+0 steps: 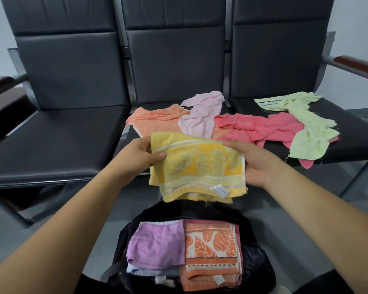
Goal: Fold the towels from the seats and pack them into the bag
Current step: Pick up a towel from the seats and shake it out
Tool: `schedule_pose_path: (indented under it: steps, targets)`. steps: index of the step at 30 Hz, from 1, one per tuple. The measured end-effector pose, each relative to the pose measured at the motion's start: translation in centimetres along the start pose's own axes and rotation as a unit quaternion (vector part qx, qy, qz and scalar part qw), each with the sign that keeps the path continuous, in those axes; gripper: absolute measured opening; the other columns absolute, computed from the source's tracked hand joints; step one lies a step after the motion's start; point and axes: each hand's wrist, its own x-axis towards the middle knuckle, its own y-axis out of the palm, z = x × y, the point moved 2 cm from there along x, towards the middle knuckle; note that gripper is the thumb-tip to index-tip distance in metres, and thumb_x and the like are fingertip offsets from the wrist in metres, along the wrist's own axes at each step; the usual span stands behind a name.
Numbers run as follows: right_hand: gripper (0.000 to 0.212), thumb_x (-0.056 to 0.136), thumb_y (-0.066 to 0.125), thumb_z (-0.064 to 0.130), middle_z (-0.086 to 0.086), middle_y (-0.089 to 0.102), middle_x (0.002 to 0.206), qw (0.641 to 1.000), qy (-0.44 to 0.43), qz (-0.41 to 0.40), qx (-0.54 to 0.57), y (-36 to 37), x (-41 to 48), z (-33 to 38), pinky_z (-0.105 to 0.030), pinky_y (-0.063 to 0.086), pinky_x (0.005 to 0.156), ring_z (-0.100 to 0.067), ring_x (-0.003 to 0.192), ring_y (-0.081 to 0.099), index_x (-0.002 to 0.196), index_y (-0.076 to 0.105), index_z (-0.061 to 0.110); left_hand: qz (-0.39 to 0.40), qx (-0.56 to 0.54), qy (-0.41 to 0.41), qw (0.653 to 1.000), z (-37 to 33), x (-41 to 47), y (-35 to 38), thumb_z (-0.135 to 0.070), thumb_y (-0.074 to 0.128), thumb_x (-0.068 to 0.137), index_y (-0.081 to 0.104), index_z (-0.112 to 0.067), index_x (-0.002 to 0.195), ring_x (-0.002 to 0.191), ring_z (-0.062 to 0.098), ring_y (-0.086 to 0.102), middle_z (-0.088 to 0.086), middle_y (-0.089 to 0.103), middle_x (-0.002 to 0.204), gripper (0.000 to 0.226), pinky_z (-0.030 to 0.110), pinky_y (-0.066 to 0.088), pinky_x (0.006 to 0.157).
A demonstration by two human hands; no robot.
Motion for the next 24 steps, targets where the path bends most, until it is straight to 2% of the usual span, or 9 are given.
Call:
schedule_pose_path:
  steps: [3,6,8,12,14,16,19,21,24]
  targets:
    - [0.048,0.075,0.073,0.002,-0.022,0.071,0.114,0.999,-0.051,-0.008,0.007,-1.2,0.0,-0.4,-0.051,0.061,0.080,-0.036,0.099,0.073,0.122,0.061,0.001,0.010,-0.043,-0.018,0.999,0.3,0.2,0.7,-0.002,0.058,0.098,0.069,-0.008,0.117,0.106,0.028,0.072,0.011,0.075,0.113,0.023,0.040,0.056,0.095]
    - [0.035,0.081,0.066,-0.014,-0.017,0.072,0.102,0.990,-0.121,-0.077,-0.015,-2.4,-0.7,-0.7,-0.043,0.061,0.070,-0.030,0.086,0.075,0.107,0.060,0.008,0.046,-0.077,-0.027,0.996,1.0,-0.1,1.9,-0.019,0.067,0.091,0.071,-0.006,0.118,0.107,0.030,0.071,0.013,0.075,0.114,0.030,0.040,0.055,0.096]
    - [0.044,0.082,0.063,-0.020,-0.013,0.069,0.100,0.982,-0.156,-0.105,-0.020,-3.0,-1.4,-1.0,-0.039,0.060,0.067,-0.026,0.082,0.074,0.112,0.055,0.011,0.035,-0.063,-0.015,0.997,1.6,-0.3,3.0,-0.015,0.073,0.086,0.073,-0.010,0.116,0.107,0.026,0.072,0.009,0.076,0.111,0.031,0.036,0.056,0.095]
    - [0.087,0.076,0.063,-0.028,-0.015,0.064,0.119,0.976,-0.173,-0.111,-0.068,-5.3,-2.0,-2.2,-0.047,0.054,0.098,-0.029,0.109,0.067,0.145,0.045,0.023,-0.062,0.051,0.063,0.995,3.9,-0.1,4.6,-0.015,0.084,0.078,0.079,-0.033,0.098,0.117,0.008,0.060,-0.014,0.061,0.130,0.027,0.025,0.047,0.099]
    - [0.073,0.075,0.067,-0.024,-0.017,0.067,0.121,0.969,-0.157,-0.114,-0.152,-6.4,-2.3,-3.1,-0.047,0.051,0.105,-0.029,0.113,0.066,0.137,0.059,0.014,-0.047,0.054,0.086,0.994,4.6,-0.5,5.4,-0.013,0.079,0.084,0.077,-0.029,0.108,0.128,-0.003,0.049,-0.024,0.049,0.141,0.029,0.014,0.043,0.100]
    - [0.053,0.074,0.077,-0.013,-0.010,0.071,0.117,0.928,-0.161,-0.163,-0.293,-7.2,-2.7,-3.6,-0.042,0.052,0.104,-0.024,0.111,0.067,0.118,0.072,0.017,-0.011,0.006,0.079,0.997,5.6,-0.6,6.3,-0.012,0.075,0.088,0.075,-0.027,0.115,0.125,0.009,0.059,-0.012,0.063,0.134,0.031,0.032,0.048,0.107]
    - [0.028,0.078,0.082,0.004,0.000,0.074,0.103,0.870,-0.184,-0.188,-0.417,-7.9,-3.0,-4.4,-0.024,0.051,0.086,-0.013,0.099,0.067,0.100,0.078,0.021,-0.001,-0.033,0.073,0.997,6.7,-1.2,7.5,-0.027,0.073,0.086,0.073,-0.023,0.116,0.113,0.031,0.067,0.009,0.073,0.116,0.030,0.057,0.048,0.104]
    - [0.020,0.080,0.082,0.008,0.000,0.073,0.098,0.872,-0.207,-0.188,-0.402,-8.4,-3.0,-4.8,-0.017,0.048,0.076,-0.007,0.089,0.066,0.095,0.078,0.020,-0.005,-0.067,0.050,0.997,7.9,-1.3,7.9,-0.034,0.074,0.088,0.070,-0.021,0.122,0.115,0.035,0.066,0.012,0.071,0.120,0.036,0.060,0.048,0.103]
    - [0.014,0.084,0.078,0.006,-0.004,0.074,0.090,0.928,-0.171,-0.168,-0.285,-8.9,-2.7,-5.7,-0.019,0.052,0.076,-0.009,0.083,0.068,0.096,0.074,0.013,0.000,-0.088,0.016,0.996,9.1,-1.5,8.8,-0.020,0.066,0.097,0.061,-0.019,0.127,0.107,0.034,0.070,0.016,0.072,0.115,0.031,0.048,0.057,0.091]
